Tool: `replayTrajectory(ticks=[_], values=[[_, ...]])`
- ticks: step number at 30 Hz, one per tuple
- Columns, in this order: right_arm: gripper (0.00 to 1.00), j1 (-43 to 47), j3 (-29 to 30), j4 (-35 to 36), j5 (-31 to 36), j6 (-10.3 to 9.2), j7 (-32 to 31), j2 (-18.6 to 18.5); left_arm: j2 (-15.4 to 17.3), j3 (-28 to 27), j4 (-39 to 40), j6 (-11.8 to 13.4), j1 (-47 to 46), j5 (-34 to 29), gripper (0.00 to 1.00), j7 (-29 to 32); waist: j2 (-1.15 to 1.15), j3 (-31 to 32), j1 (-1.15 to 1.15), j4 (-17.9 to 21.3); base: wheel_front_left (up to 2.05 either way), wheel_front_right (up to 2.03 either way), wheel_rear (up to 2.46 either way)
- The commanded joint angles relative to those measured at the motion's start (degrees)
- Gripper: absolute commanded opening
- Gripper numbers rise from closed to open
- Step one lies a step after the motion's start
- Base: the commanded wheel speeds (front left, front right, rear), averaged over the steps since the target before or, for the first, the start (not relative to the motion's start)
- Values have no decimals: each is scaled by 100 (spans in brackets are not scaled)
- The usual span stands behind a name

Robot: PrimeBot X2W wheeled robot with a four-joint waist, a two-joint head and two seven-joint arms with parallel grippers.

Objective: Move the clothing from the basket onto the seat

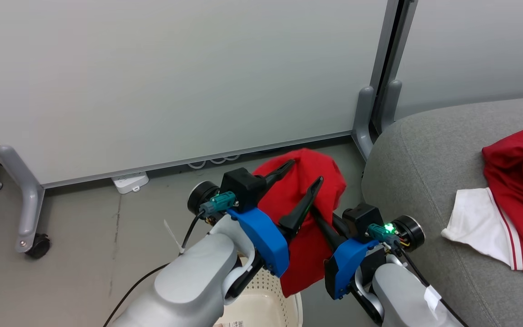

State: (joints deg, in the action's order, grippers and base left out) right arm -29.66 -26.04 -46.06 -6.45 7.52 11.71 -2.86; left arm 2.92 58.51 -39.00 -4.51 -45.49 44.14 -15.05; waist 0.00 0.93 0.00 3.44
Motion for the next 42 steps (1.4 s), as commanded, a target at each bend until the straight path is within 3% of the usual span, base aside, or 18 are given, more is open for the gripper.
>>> replayTrajectory(ticks=[1, 14, 23, 32, 42], values=[[0, -105, 16, 12, 32, -6, 46, -3, 45, -42, 30, 30, 123, -66, 100, -19, 0, -9, 0, -3, 0, 0, 0], [0, -21, 326, 105, 182, -6, 148, -3, 545, -1546, 1521, 68, 1796, -1715, 100, -19, 0, -163, 0, -143, 0, 0, 0], [0, -22, 429, 218, 209, -6, 150, -3, 668, -2802, 2074, 60, 3037, -2450, 100, -18, 0, -256, 0, -182, 0, 0, 0], [0, 46, 535, 236, 247, -6, 138, -3, 461, -3721, 2230, -18, 3733, -2808, 100, -18, 0, -245, 0, -217, 0, 0, 0], [0, 122, 534, 241, 238, -6, 106, -3, 223, -4119, 2221, -208, 3981, -3097, 100, -18, 0, -164, 0, -224, 0, 0, 0]])
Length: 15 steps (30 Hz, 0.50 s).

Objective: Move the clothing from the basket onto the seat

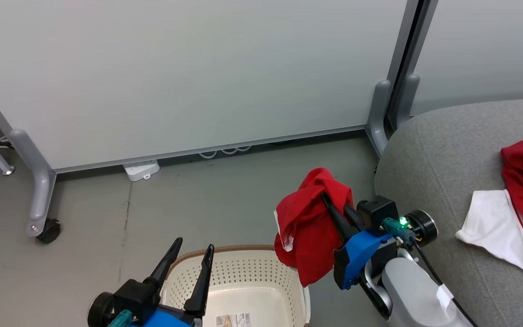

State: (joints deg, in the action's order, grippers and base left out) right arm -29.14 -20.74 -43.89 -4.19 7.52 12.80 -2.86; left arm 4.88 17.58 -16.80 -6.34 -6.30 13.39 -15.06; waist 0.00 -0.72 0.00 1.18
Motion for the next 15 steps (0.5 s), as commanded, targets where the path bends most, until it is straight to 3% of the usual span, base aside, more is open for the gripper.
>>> replayTrajectory(ticks=[1, 9, 15], values=[[0, 70, 1, 24, 11, -6, -5, -3, 10, -40, -5, -24, 67, -52, 100, -17, 0, 5, 0, 5, 0, 0, 0], [0, 95, -14, 48, -30, -6, -2, -3, -74, -159, -44, -88, 121, -186, 100, -17, 0, 21, 0, 113, 0, 0, 0], [0, 53, -30, 66, -84, -6, 9, -3, -92, -124, -48, -113, 15, -243, 100, -17, 0, -30, 0, 409, 0, 0, 0]])
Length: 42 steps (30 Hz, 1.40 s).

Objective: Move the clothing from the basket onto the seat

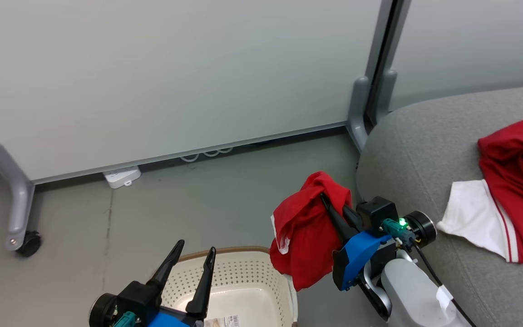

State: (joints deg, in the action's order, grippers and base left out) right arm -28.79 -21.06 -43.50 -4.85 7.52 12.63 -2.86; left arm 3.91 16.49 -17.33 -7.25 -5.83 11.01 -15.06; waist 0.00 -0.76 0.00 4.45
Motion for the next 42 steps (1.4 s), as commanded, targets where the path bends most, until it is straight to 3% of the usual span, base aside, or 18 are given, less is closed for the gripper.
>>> replayTrajectory(ticks=[1, 21, 31, 42], values=[[0, 4, -4, 32, -23, -6, 31, -3, 7, -16, 6, -24, -60, -18, 100, -17, 0, -43, 0, 155, 0, 0, 0], [0, -163, -97, 79, -220, -6, 130, -3, 202, 103, 114, -29, -291, -25, 100, -17, 0, -392, 0, 2055, 0, 0, 0], [0, -202, 14, 11, -126, -6, 158, -2, 169, 132, 114, -30, -384, -7, 100, -18, 0, -487, 0, 2604, 0, 0, 0], [0, -119, 138, 3, -99, -6, 190, -1, 197, 203, 46, -30, -427, 40, 100, -18, 0, -526, 0, 2643, 0, 0, 0]])
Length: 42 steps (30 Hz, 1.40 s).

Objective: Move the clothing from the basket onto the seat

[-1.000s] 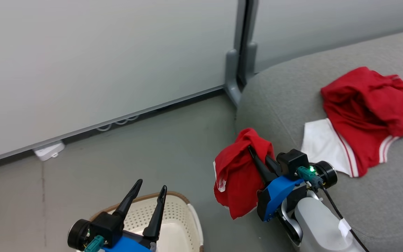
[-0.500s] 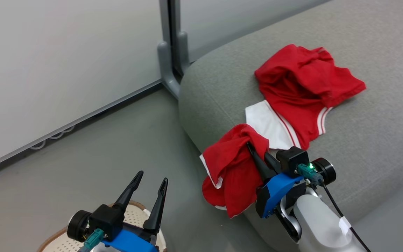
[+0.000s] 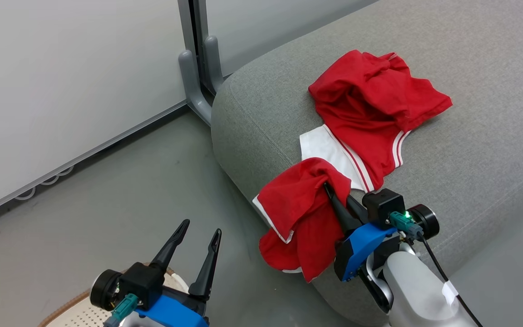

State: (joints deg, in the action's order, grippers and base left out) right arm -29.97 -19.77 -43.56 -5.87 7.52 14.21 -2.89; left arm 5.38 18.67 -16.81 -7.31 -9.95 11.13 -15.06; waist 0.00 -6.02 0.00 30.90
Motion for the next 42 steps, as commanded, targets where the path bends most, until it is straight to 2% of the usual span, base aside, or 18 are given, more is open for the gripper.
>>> replayTrajectory(ticks=[1, 7, 15, 19, 24, 25, 31, 36, 42], values=[[0, 5, 4, 9, -2, -6, 33, 3, 47, -29, -2, -24, 8, 27, 100, -17, 0, 7, 0, -5, 0, 0, 0], [0, -71, 76, -30, -27, -6, -9, 1, 13, -70, 34, -24, 87, 2, 100, -18, 0, 18, 0, -62, 0, 0, 0], [0, -902, 1190, 99, 437, -6, -334, -25, 40, -48, 162, -24, -37, -78, 100, -18, 0, -254, 0, -203, 0, 0, 0], [0, -1526, 1691, 324, 559, -6, -670, -342, 87, 68, 231, -24, -147, -123, 100, -17, 0, -495, 0, -345, 0, 0, 0], [0, -2276, 2322, 635, 535, -6, -1032, -987, 180, 206, 317, -24, -425, -126, 100, -17, 0, -952, 0, -625, 0, 0, 0], [0, -2554, 2685, 748, 516, -6, -1181, -1284, 218, 262, 383, -24, -582, -163, 100, -17, 0, -1197, 0, -748, 0, 0, 0], [0, -3072, 3823, 1081, 659, -6, -1463, -1986, 353, 482, 596, -24, -1092, -219, 100, -17, 0, -1912, 0, -1153, 0, 0, 0], [0, -2955, 4505, 1211, 827, -6, -1451, -2237, 490, 650, 725, -24, -1511, -269, 100, -17, 0, -2531, 0, -1459, 0, 0, 0], [0, -2615, 5179, 899, 957, -5, -1106, -2006, 664, 701, 863, -24, -1921, -328, 100, -18, 0, -3156, 0, -1695, 0, 0, 0]])
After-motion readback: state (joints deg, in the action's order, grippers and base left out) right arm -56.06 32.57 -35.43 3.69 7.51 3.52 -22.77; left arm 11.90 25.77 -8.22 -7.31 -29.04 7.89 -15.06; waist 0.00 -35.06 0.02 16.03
